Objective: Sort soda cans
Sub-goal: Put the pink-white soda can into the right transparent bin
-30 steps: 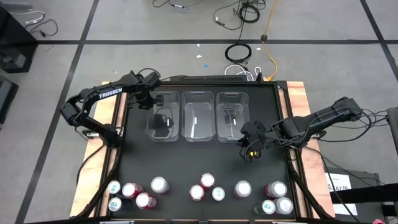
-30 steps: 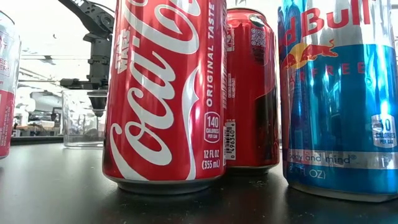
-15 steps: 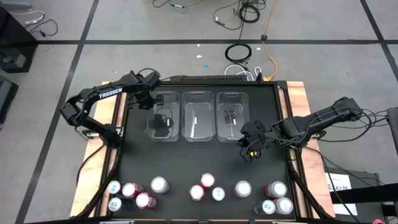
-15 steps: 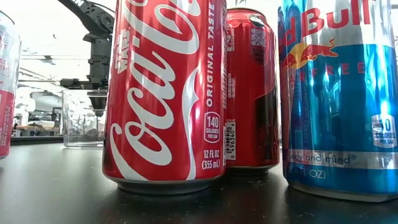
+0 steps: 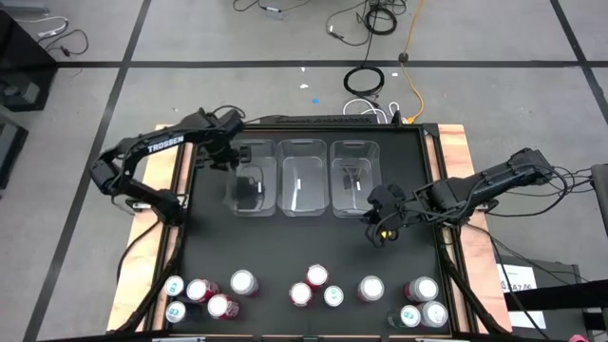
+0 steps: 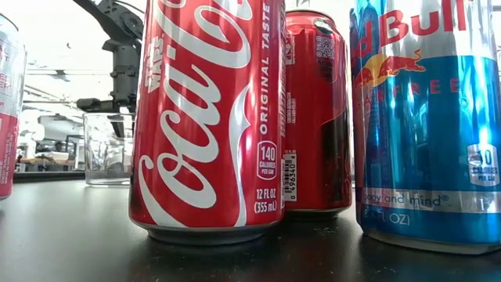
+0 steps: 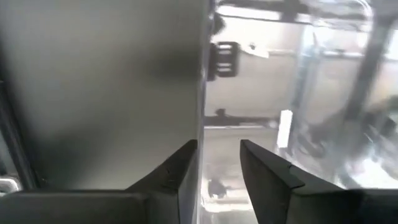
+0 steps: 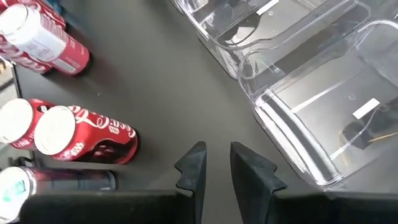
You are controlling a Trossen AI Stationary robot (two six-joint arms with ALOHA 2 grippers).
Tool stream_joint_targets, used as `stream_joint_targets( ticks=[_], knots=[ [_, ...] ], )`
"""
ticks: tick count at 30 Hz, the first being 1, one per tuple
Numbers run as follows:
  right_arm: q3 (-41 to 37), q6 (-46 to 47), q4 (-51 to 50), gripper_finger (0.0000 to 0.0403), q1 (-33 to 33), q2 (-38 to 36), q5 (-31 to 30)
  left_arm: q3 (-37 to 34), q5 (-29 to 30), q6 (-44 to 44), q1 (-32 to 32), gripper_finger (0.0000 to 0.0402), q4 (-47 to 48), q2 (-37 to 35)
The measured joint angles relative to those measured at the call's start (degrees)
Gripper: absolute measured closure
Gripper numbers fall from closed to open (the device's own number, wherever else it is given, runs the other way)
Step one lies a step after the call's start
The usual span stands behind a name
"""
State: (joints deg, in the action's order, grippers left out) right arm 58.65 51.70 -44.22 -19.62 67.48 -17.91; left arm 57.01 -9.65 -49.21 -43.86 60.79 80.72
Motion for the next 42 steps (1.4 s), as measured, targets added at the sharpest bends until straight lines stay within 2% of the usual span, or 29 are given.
stream_joint_targets(
  ticks=[5, 9, 13, 18, 25, 31, 35, 38, 42],
  knots=[
    [0.0, 3.73, 0.63, 0.0337, 0.0, 0.0, 0.0, 1.61, -0.19, 4.13, 0.0, 0.0271, 3.51, -6.08],
    [0.0, 7.56, 0.8, 0.0337, 0.0, 0.0, 0.0, 4.93, 3.51, 8.84, 0.0, 0.0271, 6.78, -11.98],
    [0.0, 7.31, 0.79, 0.0337, 0.0, 0.0, 0.0, 7.09, 4.9, 13.08, 0.07, 0.0271, 7.51, -18.75],
    [0.0, 8.82, 0.78, 0.0337, 0.2, 0.0, 0.0, 7.32, 4.9, 18.36, 0.7, 0.0271, 8.46, -27.64],
    [0.0, 9.32, 2.8, 0.0337, 1.02, 0.0, -0.02, 7.34, 4.94, 34.11, 0.76, 0.0271, 14.33, -36.26],
    [0.0, 12.18, 7.32, 0.0339, 1.99, 0.0, -0.26, 7.34, 0.44, 36.65, 1.79, 0.0271, 14.74, -39.78],
    [0.0, 12.34, 7.26, 0.0357, 1.96, 0.0, -1.4, 7.15, -0.48, 36.93, 4.63, 0.0271, 12.45, -41.75],
    [0.0, 13.75, 7.21, 0.0378, 1.95, 0.0, -1.74, 5.17, -2.37, 37.73, 7.07, 0.0271, 5.99, -43.73],
    [0.0, 14.68, 7.19, 0.04, 1.95, 0.02, -1.8, 1.25, -8.94, 37.84, 10.24, 0.0271, -4.33, -45.61]
  ],
)
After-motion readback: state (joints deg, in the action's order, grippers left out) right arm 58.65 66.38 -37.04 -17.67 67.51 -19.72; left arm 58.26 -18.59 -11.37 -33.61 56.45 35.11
